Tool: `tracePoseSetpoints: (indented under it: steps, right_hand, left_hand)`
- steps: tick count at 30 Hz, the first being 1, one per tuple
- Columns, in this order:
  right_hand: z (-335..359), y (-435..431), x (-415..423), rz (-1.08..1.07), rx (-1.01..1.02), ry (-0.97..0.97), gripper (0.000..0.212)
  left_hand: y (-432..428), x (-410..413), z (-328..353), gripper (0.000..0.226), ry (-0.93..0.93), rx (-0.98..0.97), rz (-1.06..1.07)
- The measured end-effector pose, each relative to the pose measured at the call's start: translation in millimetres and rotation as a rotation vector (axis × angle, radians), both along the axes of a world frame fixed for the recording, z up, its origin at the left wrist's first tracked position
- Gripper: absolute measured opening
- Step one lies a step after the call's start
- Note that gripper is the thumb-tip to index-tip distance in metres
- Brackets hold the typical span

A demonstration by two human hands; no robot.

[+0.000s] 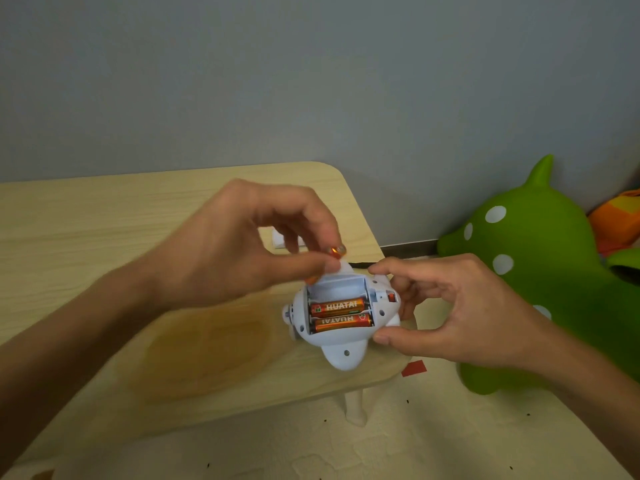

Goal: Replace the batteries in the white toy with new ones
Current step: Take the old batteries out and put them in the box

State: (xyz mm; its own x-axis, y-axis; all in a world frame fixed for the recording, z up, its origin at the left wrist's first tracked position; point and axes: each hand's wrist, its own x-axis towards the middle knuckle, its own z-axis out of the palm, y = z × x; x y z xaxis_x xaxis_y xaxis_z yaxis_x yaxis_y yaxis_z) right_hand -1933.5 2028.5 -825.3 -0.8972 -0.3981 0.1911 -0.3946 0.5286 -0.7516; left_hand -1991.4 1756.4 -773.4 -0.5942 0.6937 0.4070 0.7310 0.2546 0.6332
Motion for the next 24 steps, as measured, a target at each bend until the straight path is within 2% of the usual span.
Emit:
tracePoseSetpoints:
  steps: [2,6,13,19,24]
  right_hand:
    - [0.1,0.0,-0.5,-0.001,0.002,0.006,0.049]
    - [1.7,-0.3,-2.6,0.017,0.012,0.003,0.049]
    - [3.8,-0.4,-2.3,0.01,0.031,0.002,0.045]
    - [3.9,-0.4,0.2,0.003,0.017,-0.014,0.048]
    - [4.8,1.0,0.0,0.001,0.045,-0.027,0.054]
  left_hand:
    - [-18.7,-3.1,11.7,0.019,-0.036,-0.025,0.014]
    - [-48.6,-4.3,13.3,0.014,-0.038,-0.254,0.021]
    - [-50.6,2.1,-8.8,0.012,0.005,-0.579,-0.002]
    - [-45.4,-0.1,-5.6,0.018,0.05,-0.546,0.045]
    - [-7.4,12.0,-4.3,0.033,0.214,-0.485,0.004]
